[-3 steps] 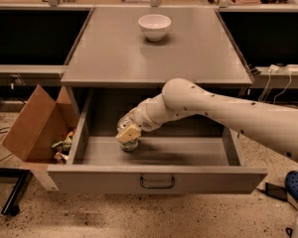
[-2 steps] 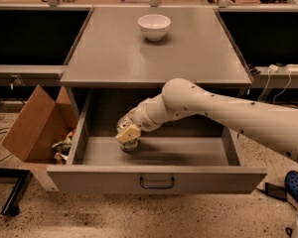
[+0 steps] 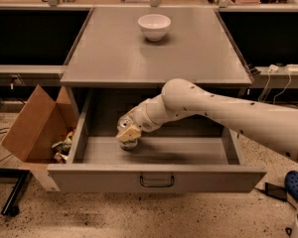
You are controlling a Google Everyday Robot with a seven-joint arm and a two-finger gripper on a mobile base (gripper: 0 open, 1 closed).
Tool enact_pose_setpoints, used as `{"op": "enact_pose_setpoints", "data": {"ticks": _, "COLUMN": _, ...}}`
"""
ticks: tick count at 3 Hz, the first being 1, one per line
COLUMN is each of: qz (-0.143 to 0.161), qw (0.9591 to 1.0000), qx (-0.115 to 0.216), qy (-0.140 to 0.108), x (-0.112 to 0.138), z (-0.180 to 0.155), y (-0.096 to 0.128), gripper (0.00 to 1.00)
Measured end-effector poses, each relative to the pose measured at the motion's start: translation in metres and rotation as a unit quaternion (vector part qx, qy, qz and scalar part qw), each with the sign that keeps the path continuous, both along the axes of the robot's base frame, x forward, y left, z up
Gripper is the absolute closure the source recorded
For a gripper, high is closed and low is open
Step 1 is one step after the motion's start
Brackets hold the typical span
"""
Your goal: Place 7up can into top drawer
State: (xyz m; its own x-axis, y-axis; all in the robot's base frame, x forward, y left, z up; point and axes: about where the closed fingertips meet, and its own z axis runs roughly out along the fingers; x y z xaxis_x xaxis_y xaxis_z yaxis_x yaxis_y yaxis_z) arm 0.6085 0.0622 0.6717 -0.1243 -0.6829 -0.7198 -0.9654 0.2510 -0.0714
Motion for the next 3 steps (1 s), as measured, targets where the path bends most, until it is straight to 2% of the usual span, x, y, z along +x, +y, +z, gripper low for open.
{"op": "enact_pose_setpoints", "data": {"ticks": 1, "qz": -0.005, "qw": 1.0, "qx": -0.004, "qy": -0.001, "x": -0.001, "z": 0.004, "y": -0.004, "gripper": 0.0}}
{"op": "enact_pose_setpoints", "data": {"ticks": 3, "qz": -0.042, "qw": 0.9987, "qx": -0.023, "qy": -0.017, "x": -0.019, "z": 0.04, "y": -0.039, "gripper": 0.0}}
